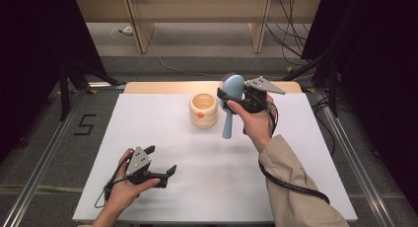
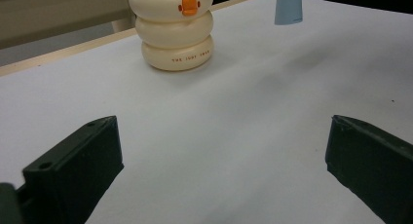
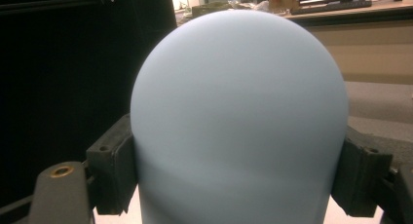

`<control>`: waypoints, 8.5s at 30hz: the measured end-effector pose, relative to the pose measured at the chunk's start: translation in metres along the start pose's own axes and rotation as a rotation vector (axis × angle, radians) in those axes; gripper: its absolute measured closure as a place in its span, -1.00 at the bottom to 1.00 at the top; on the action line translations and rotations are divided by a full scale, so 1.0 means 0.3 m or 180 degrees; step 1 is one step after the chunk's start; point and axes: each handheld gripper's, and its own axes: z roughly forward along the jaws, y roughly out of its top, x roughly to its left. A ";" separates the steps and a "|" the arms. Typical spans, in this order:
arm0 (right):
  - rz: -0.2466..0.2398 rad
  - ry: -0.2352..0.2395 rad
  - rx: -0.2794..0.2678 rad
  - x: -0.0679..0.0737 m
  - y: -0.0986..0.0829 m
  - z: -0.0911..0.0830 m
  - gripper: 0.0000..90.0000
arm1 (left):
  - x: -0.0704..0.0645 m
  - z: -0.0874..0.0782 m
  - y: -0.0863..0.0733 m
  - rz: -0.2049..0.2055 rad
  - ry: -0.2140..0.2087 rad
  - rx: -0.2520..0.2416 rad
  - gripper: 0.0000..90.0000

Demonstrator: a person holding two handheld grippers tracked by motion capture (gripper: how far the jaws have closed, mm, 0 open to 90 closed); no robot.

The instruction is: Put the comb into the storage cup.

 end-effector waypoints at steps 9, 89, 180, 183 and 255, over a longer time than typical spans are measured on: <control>-0.0012 -0.0008 -0.0022 0.000 0.002 0.005 -0.54 | -0.001 -0.001 0.003 0.0014 -0.0002 -0.0001 -1.00; 0.0029 -0.0108 -0.0156 -0.013 0.018 0.036 -0.54 | -0.005 0.005 -0.001 -0.0013 -0.0036 0.0012 -1.00; -0.0059 -0.0103 -0.0448 0.006 0.072 0.116 -0.54 | 0.001 0.008 -0.005 -0.0041 -0.0030 0.0032 -1.00; -0.0060 -0.0104 -0.0454 0.006 0.073 0.118 -0.54 | 0.001 0.007 -0.005 -0.0041 -0.0030 0.0030 -1.00; -0.0089 -0.0102 -0.0562 0.029 0.125 0.160 -0.54 | 0.000 0.004 -0.006 -0.0044 -0.0033 0.0029 -1.00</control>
